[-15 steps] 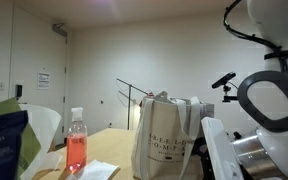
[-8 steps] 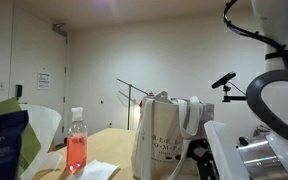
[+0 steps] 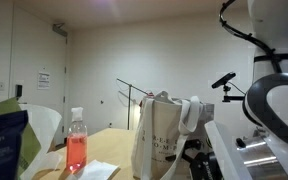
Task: Move the bag backwards
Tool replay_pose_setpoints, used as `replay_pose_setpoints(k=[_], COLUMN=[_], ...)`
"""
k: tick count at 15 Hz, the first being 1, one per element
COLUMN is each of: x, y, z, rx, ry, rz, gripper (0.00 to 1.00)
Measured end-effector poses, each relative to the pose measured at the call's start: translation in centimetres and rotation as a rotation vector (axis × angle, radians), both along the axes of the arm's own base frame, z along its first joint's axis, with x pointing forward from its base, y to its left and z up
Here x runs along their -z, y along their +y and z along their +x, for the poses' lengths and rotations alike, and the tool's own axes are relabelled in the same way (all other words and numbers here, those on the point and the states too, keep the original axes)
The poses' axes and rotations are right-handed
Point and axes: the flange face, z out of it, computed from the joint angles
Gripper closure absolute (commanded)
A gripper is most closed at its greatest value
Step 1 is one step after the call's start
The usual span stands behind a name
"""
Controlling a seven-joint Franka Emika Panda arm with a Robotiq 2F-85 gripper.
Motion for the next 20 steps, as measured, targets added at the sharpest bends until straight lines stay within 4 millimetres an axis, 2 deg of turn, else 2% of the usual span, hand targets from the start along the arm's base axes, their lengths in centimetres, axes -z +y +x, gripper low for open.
replay_pose_setpoints(k=[2, 6, 13, 16, 20], x=[-0.2, -0.6, -0.4, -0.8, -3.1], y=[0.2, 1.8, 2.0, 3.9, 7.4], z=[0.4, 0.5, 0.3, -0.6, -1.5], rx=[-0.022, -0.050, -0.057, -0.110, -0.231], ry=[-0.022, -0.040, -0.037, -0.048, -0.122], rz=[0.017, 0.031, 0.029, 0.028, -0.018], gripper=[0.00, 0.00, 0.00, 0.00, 0.00])
